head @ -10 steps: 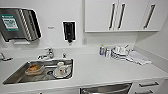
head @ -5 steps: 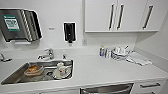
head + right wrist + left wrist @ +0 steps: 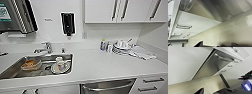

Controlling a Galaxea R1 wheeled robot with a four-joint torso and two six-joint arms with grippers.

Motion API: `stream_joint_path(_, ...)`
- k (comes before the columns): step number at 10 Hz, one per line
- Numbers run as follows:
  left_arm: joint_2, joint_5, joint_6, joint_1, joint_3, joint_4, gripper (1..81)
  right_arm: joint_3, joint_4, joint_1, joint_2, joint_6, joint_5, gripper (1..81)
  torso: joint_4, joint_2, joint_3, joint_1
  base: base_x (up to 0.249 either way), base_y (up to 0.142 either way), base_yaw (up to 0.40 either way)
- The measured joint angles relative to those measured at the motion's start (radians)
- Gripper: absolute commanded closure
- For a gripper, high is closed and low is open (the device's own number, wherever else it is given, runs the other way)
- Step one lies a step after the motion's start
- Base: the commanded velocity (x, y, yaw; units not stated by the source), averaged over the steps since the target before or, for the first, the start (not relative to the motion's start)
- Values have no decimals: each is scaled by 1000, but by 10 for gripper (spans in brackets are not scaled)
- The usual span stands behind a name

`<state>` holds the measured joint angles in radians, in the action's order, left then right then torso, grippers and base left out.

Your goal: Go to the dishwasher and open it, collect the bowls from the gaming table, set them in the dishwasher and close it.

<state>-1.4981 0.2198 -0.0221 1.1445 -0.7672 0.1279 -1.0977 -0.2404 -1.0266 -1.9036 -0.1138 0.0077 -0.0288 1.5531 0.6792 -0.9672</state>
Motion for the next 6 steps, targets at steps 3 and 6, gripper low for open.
stream_joint_path(3,80,3,0,-3,80,26,10,19,0,18,8,0,-7,10,0,102,9,-63,0,0,0)
stream_joint_path(6,87,3,0,-3,97,42,10,27,-1,30,12,-5,-13,10,0,165,10,-102,0,0,0)
